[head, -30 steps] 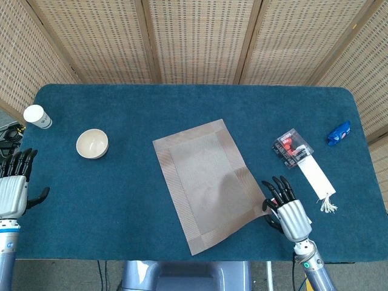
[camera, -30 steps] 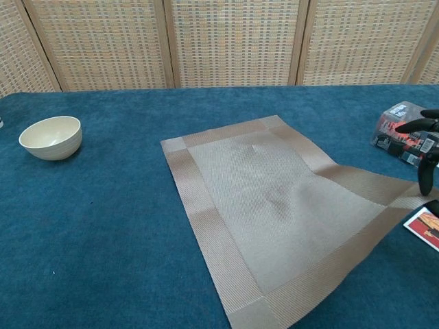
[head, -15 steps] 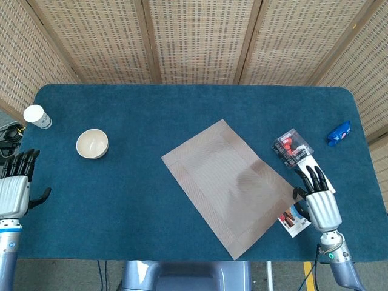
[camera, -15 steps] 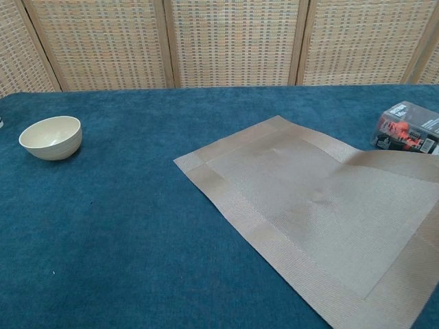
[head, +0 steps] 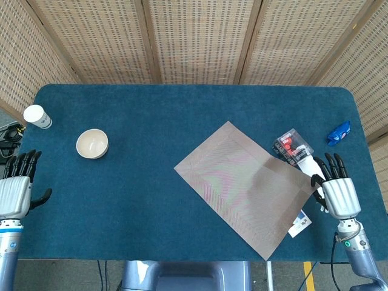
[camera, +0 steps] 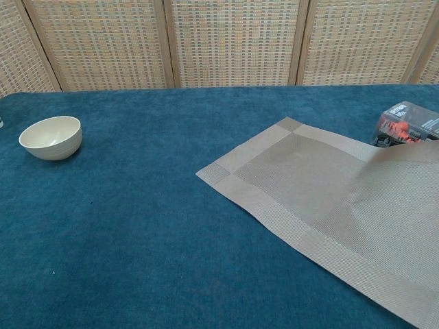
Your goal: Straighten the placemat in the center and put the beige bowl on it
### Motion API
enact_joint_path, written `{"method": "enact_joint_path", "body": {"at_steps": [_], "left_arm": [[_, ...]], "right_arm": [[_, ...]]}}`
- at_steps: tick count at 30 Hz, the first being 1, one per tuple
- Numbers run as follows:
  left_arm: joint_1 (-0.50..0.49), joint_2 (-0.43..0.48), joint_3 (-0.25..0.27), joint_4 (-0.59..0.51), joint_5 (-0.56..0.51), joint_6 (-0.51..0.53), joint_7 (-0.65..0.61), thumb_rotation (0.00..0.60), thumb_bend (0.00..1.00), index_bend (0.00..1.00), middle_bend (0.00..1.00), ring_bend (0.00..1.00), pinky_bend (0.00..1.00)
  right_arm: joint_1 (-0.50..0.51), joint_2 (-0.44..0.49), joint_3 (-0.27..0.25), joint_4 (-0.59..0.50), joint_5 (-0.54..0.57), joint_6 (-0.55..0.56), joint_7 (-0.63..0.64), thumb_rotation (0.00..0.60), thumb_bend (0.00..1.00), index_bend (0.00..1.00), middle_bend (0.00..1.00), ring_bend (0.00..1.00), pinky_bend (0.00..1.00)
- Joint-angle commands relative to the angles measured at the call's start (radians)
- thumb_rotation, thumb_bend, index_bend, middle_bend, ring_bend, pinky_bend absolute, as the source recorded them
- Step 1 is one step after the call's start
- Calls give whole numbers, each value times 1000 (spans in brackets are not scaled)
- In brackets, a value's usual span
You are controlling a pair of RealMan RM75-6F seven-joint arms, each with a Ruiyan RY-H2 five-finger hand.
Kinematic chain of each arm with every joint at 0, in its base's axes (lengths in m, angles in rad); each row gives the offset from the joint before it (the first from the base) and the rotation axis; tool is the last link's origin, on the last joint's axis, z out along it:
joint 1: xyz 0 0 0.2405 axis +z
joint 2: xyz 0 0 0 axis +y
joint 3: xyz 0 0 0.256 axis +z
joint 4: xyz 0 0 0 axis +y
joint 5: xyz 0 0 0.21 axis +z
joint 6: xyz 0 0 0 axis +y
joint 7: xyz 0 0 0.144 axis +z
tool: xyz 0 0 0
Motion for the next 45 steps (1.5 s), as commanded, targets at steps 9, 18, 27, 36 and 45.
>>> {"method": "enact_joint_path", "body": {"at_steps": [9,18,27,36,45], "left_arm": [[0,-1,-1,2,-3,-3,-1,600,290,0,0,0,0],[-2,-2,-2,7,-8,-7,-2,600,290,0,0,0,0],[-2,-6,1,5,-4,-5,5,600,291,0,0,0,0],[-3,-11,6,9,6,-6,2,600,278,0,0,0,0],[-7,-19,11,17,18,-10,4,600,174,0,0,0,0]], "right_arm": [[65,28,24,-48,18,-103,-72,600,557,702,245,59,0],[82,45,52,-53,58,-139,-108,600,553,702,245,59,0],[55,71,75,-66,106,-128,-85,600,476,561,134,25,0],[-29,115,89,-146,154,-42,-71,600,362,277,0,0,0],[-120,152,94,-222,158,68,74,600,277,222,0,0,0]]}}
